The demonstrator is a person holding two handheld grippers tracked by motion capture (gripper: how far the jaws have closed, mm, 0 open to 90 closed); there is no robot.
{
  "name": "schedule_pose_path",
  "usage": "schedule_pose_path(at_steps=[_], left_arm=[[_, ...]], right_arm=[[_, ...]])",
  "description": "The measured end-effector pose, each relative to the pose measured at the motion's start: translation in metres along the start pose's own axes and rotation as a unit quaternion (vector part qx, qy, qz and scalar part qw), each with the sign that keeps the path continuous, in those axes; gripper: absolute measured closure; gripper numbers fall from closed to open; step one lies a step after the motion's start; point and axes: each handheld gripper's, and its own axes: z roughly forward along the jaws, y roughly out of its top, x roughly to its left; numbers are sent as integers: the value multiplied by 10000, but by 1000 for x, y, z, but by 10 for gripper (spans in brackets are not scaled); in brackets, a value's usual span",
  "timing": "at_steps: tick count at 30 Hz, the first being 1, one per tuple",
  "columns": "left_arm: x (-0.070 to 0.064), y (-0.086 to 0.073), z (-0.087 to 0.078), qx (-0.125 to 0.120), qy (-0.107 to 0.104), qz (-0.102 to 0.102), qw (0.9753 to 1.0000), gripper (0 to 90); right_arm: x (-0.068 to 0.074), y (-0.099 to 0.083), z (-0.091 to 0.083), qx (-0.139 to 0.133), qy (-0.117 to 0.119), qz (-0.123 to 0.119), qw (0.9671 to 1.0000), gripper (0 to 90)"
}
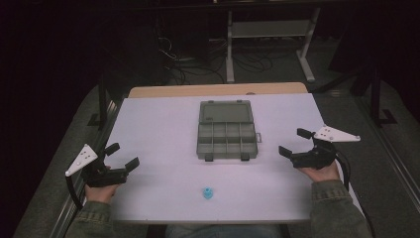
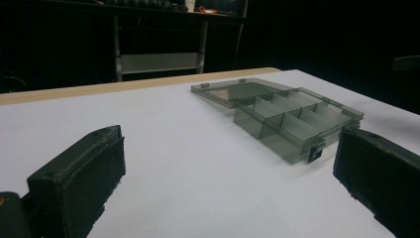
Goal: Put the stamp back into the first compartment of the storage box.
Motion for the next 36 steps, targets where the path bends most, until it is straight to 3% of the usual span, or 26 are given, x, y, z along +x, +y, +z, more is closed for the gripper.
schedule_pose_path(at_steps=[5,11,19,25,28,36], left_arm=[[2,-1,0,28,68,-12,10000,0],[3,-1,1,39,51,-23,10000,0],[3,-1,1,53,65,-2,10000,0],[4,0,0,81,50,48,9999,0],[4,0,0,-5,77,-40,10000,0],[4,1,-2,-79,144,-46,9999,0]], right_arm=[[0,1,-1,-10,94,23,10000,0],[1,1,-3,-2,40,13,10000,0],[5,1,2,232,65,9,9997,0],[13,4,6,369,139,-128,9991,0],[16,6,9,457,221,-203,9985,0],[29,15,17,607,411,-445,9963,0]])
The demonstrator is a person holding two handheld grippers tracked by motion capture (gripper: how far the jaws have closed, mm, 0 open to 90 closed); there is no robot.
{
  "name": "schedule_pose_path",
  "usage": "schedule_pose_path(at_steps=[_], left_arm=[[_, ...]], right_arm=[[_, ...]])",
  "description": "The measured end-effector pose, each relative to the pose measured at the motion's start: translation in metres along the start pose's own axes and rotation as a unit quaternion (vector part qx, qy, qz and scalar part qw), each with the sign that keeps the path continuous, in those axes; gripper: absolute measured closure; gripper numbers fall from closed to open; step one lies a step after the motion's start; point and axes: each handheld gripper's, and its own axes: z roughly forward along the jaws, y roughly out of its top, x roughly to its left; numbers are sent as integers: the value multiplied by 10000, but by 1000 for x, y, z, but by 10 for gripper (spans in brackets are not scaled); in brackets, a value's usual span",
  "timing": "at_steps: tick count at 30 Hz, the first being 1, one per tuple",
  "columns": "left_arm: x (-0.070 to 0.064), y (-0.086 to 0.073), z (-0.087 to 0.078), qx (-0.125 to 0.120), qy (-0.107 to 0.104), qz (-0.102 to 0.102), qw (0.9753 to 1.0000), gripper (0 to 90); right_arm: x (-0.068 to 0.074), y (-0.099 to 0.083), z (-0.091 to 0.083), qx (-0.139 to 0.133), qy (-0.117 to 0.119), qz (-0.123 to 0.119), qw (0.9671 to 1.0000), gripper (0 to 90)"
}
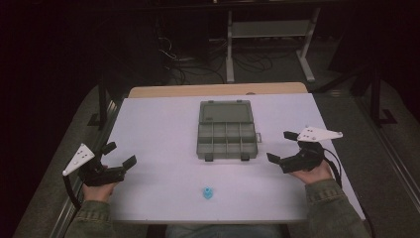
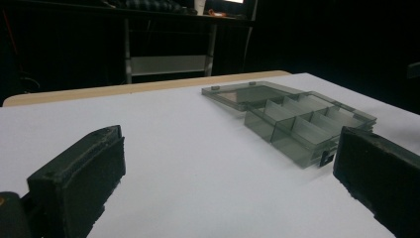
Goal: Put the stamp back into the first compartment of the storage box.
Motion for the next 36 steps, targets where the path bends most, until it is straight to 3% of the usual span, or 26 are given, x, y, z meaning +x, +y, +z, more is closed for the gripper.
schedule_pose_path(at_steps=[6,15,36], left_arm=[[-1,-1,1,31,-14,47,10000,0],[-1,-1,1,36,-21,4,10000,0],[1,0,-3,-30,-24,0,10000,0]], right_arm=[[4,4,5,73,97,9,9999,0],[18,17,16,207,408,-165,9988,0],[41,33,38,487,761,-430,9950,0]])
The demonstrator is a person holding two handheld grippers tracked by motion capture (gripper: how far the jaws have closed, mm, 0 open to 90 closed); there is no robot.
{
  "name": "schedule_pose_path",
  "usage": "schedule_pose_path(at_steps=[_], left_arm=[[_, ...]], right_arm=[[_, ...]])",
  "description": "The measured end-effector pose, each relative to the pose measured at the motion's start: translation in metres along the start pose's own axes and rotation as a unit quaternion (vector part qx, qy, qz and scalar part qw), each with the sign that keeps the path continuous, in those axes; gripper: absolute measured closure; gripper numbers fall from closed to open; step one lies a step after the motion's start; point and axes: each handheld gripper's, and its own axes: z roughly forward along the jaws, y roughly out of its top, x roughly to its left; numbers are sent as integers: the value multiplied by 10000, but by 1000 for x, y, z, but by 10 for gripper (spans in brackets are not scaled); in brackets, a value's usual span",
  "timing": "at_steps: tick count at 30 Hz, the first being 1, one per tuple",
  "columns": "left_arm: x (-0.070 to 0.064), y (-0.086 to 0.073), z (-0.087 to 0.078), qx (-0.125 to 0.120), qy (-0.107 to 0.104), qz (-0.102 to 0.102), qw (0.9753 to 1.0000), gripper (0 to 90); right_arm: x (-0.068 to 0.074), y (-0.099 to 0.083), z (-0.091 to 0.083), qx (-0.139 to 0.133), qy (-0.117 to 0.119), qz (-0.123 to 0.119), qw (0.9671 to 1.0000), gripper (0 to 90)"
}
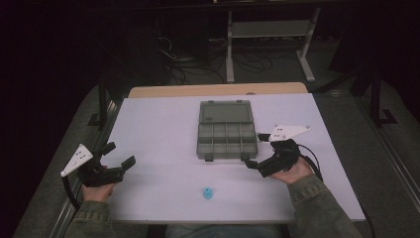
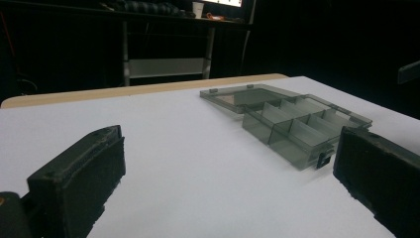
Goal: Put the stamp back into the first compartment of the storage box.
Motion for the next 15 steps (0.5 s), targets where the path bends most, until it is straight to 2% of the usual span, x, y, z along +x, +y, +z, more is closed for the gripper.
schedule_pose_path(at_steps=[15], left_arm=[[0,0,0,5,2,17,10000,0]], right_arm=[[16,11,22,192,331,-155,9991,0]])
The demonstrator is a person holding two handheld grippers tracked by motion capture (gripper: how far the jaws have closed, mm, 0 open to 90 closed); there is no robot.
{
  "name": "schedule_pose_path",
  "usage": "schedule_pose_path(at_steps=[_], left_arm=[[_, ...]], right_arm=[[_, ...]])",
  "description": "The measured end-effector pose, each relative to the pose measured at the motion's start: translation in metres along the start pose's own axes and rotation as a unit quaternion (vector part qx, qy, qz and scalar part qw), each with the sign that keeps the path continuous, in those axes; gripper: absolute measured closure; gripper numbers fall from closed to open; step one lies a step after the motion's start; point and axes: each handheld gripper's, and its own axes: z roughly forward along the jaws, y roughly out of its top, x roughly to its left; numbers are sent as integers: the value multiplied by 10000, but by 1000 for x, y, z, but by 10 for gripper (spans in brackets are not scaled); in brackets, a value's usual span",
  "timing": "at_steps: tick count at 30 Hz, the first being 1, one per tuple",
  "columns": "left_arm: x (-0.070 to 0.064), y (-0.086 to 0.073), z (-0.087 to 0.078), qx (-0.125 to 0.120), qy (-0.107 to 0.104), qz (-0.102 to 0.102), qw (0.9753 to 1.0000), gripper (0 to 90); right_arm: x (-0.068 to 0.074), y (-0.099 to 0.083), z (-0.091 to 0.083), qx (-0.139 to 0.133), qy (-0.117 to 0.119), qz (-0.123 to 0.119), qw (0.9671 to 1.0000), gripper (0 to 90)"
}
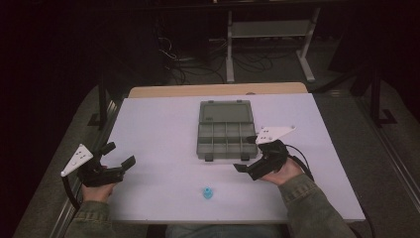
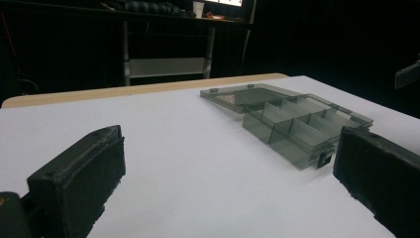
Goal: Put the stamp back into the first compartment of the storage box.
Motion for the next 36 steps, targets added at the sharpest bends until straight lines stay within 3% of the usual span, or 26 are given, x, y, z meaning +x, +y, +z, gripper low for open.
schedule_pose_path(at_steps=[11,21,22,29,36], left_arm=[[-1,0,0,9,-6,6,10000,0],[-1,0,-1,6,-33,3,10000,0],[-1,0,-1,16,-31,16,10000,0],[-2,-1,0,-10,-44,-33,10000,0],[-2,-1,0,-12,-68,-11,10000,0]], right_arm=[[19,6,24,229,358,-155,9990,0],[29,7,42,407,535,-198,9975,0],[30,6,45,451,546,-305,9970,0],[33,4,54,543,591,-421,9959,0],[37,2,63,612,710,-424,9947,0]])
